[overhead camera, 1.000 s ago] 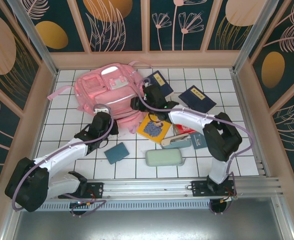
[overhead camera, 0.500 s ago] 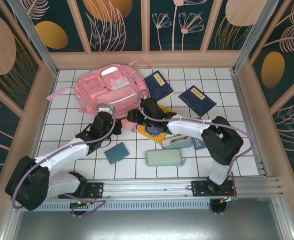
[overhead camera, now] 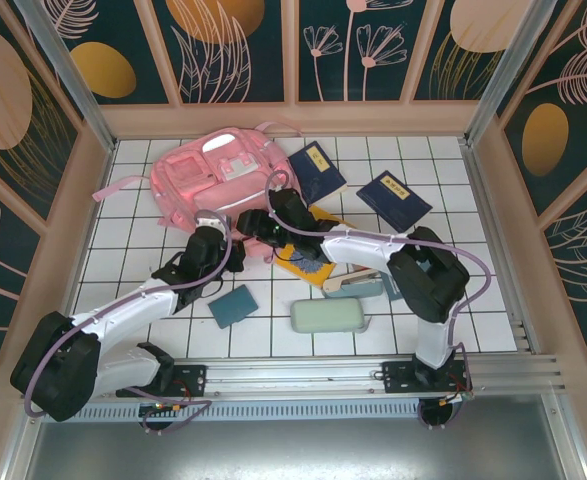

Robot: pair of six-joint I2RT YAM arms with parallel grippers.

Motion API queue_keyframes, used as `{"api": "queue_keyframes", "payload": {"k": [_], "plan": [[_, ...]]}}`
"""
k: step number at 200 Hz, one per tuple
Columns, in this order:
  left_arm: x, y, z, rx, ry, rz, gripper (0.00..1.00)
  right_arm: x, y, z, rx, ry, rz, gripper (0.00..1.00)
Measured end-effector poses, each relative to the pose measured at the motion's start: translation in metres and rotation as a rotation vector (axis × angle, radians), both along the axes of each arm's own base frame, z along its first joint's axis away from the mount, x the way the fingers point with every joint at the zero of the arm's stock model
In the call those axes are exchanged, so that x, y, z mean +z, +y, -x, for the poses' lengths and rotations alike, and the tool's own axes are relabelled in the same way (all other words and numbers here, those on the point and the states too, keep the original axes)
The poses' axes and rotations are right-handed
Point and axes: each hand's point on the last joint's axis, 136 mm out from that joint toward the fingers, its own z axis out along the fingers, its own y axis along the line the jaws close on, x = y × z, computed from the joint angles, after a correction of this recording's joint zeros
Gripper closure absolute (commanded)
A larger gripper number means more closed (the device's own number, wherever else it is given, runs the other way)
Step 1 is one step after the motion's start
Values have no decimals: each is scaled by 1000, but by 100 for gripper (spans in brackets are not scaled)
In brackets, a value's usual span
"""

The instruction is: Pack the student bag

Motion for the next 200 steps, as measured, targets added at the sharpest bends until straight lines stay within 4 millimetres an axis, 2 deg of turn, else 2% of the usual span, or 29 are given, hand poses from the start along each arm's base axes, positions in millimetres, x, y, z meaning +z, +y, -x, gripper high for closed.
{"api": "queue_keyframes", "payload": {"k": [21,70,102,151,193,200], "plan": [[-5,2,3,-2,7,-8,100,-9,2,2,-8,39,-3,44],[-5,3,4,-5,1,-17,100,-17,6,2,-48,110,-39,42],[-9,6,6,-1,6,-25,100,-24,6,5,-77,154,-62,38],[-12,8,10,-3,9,-28,100,-30,9,3,-93,202,-88,40],[-13,12,9,15,5,-39,100,-40,20,-5,-80,246,-84,60],[-13,12,8,17,5,-39,100,-42,21,-5,-79,252,-81,70]]}}
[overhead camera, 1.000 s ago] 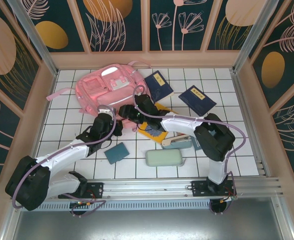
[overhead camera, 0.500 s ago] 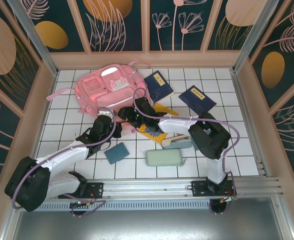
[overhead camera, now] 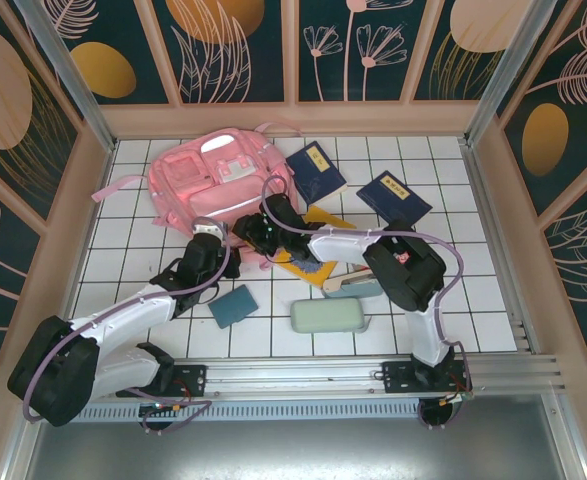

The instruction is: Pack the student bag

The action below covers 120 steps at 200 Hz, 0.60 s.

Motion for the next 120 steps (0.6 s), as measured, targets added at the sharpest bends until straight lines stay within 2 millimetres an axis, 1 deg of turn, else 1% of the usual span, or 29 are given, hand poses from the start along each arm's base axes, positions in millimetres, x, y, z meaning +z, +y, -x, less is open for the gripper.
{"api": "queue_keyframes", "payload": {"k": [11,17,31,51,78,99,120], "plan": [[0,1,0,3,-2,-4,100,-4,1,-1,2,12,5,92],[0,1,-1,4,-2,-5,100,-7,1,-1,4,17,7,100],[-1,2,0,6,0,-7,100,-11,1,0,18,30,6,100],[-2,3,0,10,1,-11,100,-10,0,-1,27,18,8,100],[-1,9,0,43,-6,-37,100,-6,-2,-2,52,-39,37,100],[3,19,-1,99,-16,-67,100,5,-7,-7,69,-112,81,100],[10,30,-7,169,-31,-90,100,23,-14,-17,77,-194,117,100]]}}
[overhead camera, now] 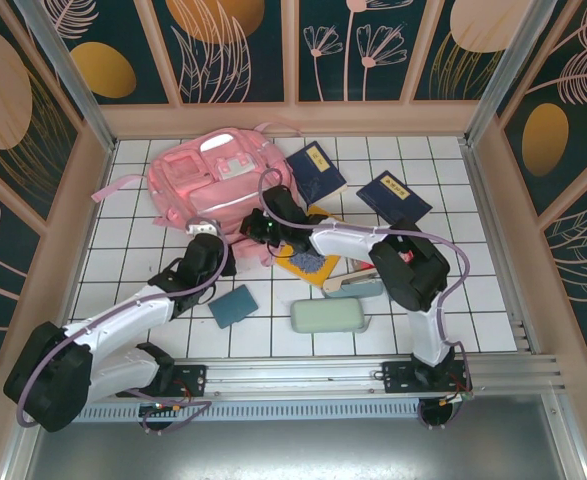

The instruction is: Pack the student bag

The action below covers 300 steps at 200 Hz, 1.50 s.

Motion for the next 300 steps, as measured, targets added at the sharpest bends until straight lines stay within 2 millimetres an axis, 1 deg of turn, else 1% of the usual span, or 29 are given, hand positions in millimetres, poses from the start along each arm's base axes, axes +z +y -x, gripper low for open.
{"api": "queue_keyframes", "payload": {"k": [39,59,77,92,115,134,185,194,203,213,226,243,267,276,279,284,291,300], "plan": [[18,19,-12,120,-23,-24,100,28,-23,-19,1,-104,26,100],[17,36,-21,192,-4,-33,100,39,-30,-26,0,-143,29,100],[8,55,-29,261,39,-51,100,45,-34,-28,5,-169,32,100],[2,66,-34,299,68,-72,100,46,-36,-27,10,-178,37,100],[-2,78,-43,343,101,-92,100,40,-44,-26,15,-171,46,100],[-8,94,-54,391,128,-88,100,35,-50,-27,15,-164,38,100],[-44,128,-84,482,248,-110,100,32,-52,-24,29,-158,28,100],[-50,138,-89,512,261,-119,100,33,-56,-29,9,-165,35,100],[-56,153,-93,555,278,-132,100,35,-63,-36,-15,-173,39,100],[-62,167,-95,591,292,-147,100,38,-71,-44,-43,-184,44,100],[-66,179,-95,623,304,-163,100,44,-81,-53,-73,-199,46,100],[-66,183,-95,627,309,-169,100,48,-86,-57,-93,-212,46,100],[-64,179,-96,605,312,-154,100,49,-82,-54,-78,-222,50,100],[-61,177,-96,597,304,-144,100,51,-79,-53,-70,-229,50,100],[-60,177,-96,595,302,-140,98,52,-78,-53,-68,-231,50,100],[-57,176,-95,591,295,-135,92,53,-76,-52,-63,-237,48,95],[-53,175,-95,583,287,-131,84,56,-73,-51,-55,-244,45,92],[-47,175,-95,580,277,-127,69,60,-69,-50,-44,-258,44,90]]}}
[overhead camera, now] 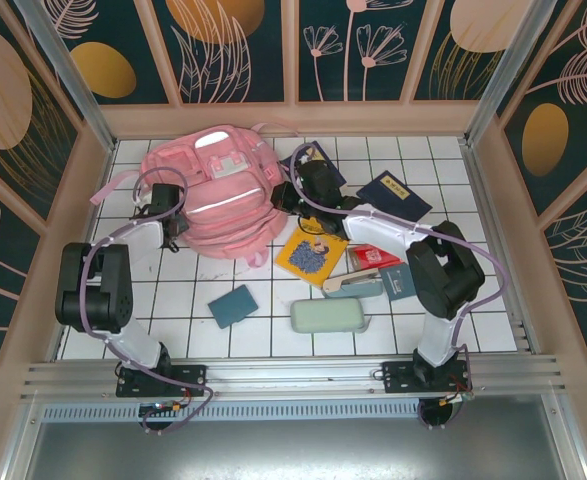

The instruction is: Pack the student bag

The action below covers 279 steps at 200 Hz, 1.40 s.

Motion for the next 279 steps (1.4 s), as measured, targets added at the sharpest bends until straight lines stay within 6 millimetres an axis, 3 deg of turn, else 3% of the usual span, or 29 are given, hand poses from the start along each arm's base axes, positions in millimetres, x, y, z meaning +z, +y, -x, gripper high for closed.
{"api": "queue_keyframes", "payload": {"k": [10,21,49,82,112,148,198,240,261,279], "plan": [[4,0,2,-13,0,-8,53,2,4,2,10,-9,1,84],[7,2,6,-7,-8,-5,44,2,9,6,28,-20,10,74],[23,-4,19,-23,-57,33,37,-3,10,12,35,-33,43,63],[60,-24,35,-85,-185,105,35,-19,-14,25,3,-34,118,53],[81,-73,46,-234,-283,198,34,-18,-43,35,-53,-61,172,46],[85,-144,57,-434,-311,311,32,-17,-88,33,-152,-82,218,46],[80,-237,62,-673,-298,399,32,-61,-155,31,-276,20,298,46],[63,-301,53,-795,-252,430,34,-87,-180,37,-308,107,308,46],[50,-316,49,-817,-226,435,36,-101,-182,41,-302,155,303,46],[36,-323,49,-832,-196,440,45,-110,-179,45,-291,195,292,46]]}}
